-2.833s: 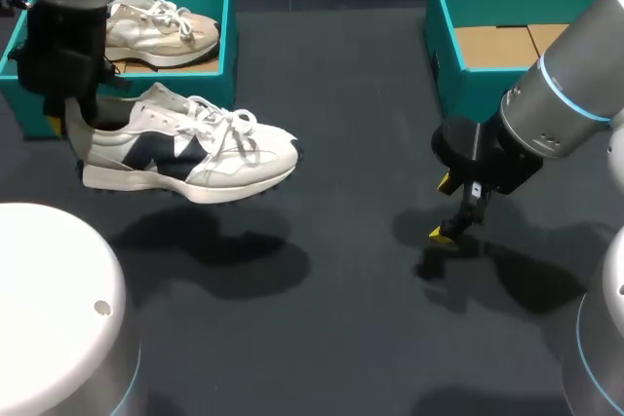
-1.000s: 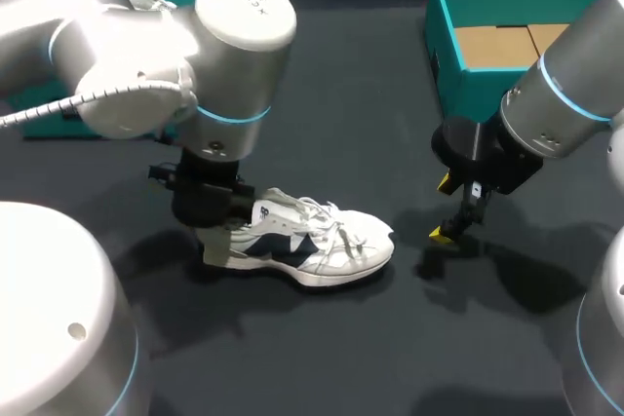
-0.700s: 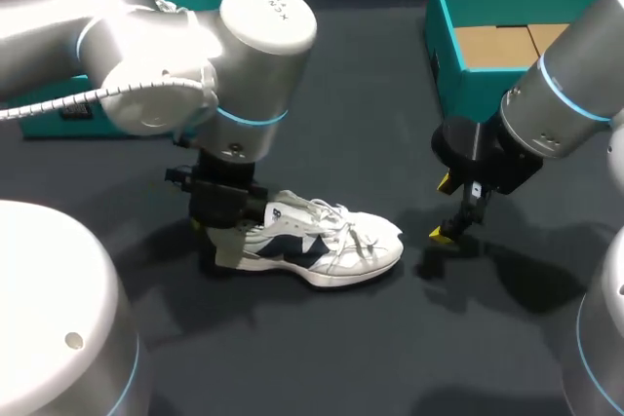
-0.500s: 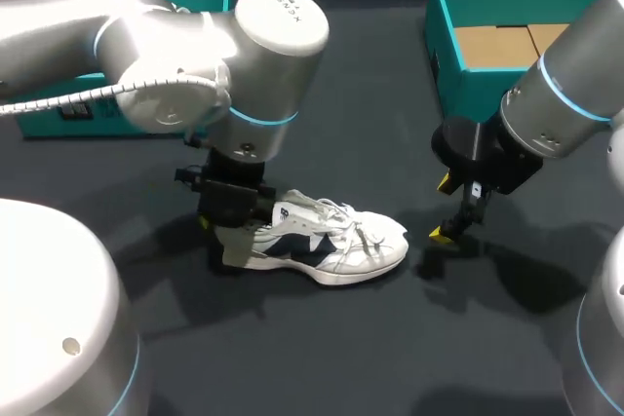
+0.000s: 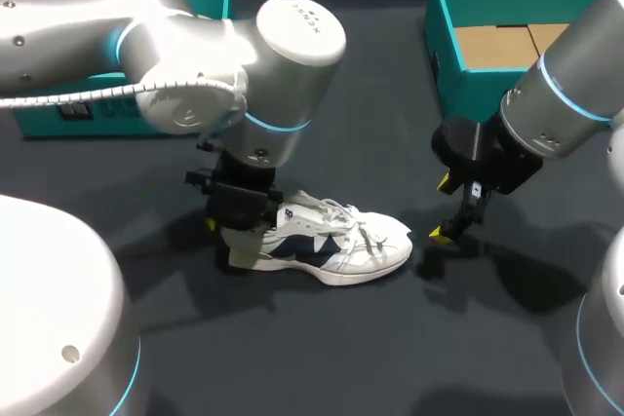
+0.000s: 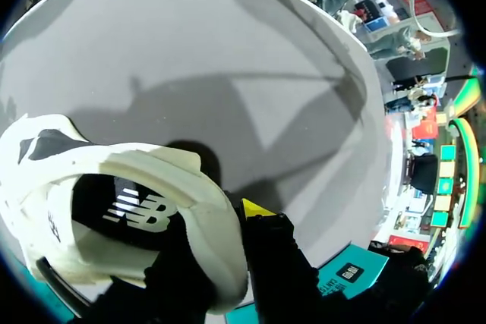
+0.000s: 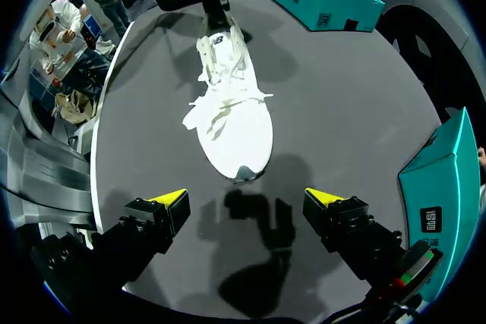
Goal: Take the shoe out of the shoebox, open the shoe tongue, remove and reinsert the insole, then place the shoe into the shoebox
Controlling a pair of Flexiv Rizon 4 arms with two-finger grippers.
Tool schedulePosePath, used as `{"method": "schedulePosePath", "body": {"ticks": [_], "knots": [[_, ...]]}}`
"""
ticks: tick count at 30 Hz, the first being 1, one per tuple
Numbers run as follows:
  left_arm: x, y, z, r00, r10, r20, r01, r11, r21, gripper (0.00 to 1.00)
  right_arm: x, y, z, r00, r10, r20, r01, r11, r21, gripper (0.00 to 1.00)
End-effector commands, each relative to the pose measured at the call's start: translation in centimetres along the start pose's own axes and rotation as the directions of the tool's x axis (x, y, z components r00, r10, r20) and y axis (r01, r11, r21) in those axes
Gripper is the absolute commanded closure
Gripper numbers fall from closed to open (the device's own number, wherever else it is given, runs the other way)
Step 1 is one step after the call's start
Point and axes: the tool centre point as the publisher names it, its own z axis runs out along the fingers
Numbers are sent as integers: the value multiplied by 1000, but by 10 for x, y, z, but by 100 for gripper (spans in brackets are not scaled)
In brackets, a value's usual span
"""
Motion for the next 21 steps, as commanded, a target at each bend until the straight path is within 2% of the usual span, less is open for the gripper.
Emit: {"method": "schedulePosePath", "body": {"ticks": [1, 3, 7, 8, 15, 21], "knots": [[-10, 0, 6, 1000, 0, -8, 0, 1000, 3, 62, 1, -1, 1, 1000, 0, 3, 0, 1000, 0, 0], [-10, 0, 2, 1000, 0, -2, 0, 1000, 3, 48, 1, -1, 1, 1000, 0, 3, 0, 1000, 0, 0], [-3, -1, -11, 999, -8, 33, 8, 1000, -6, 7, 1, -1, 1, 1000, 0, 3, 0, 1000, 0, 0], [0, -1, -15, 999, -11, 45, 11, 1000, -5, 2, 1, -1, 1, 1000, 0, 3, 0, 1000, 0, 0], [19, -7, -49, 991, -16, 137, 18, 1000, -14, 0, 1, -1, 1, 1000, 0, 3, 0, 1000, 0, 0], [50, -13, -79, 961, -95, 261, 69, 992, 107, 0, 1, -1, 1, 1000, 0, 3, 0, 1000, 0, 0]]}}
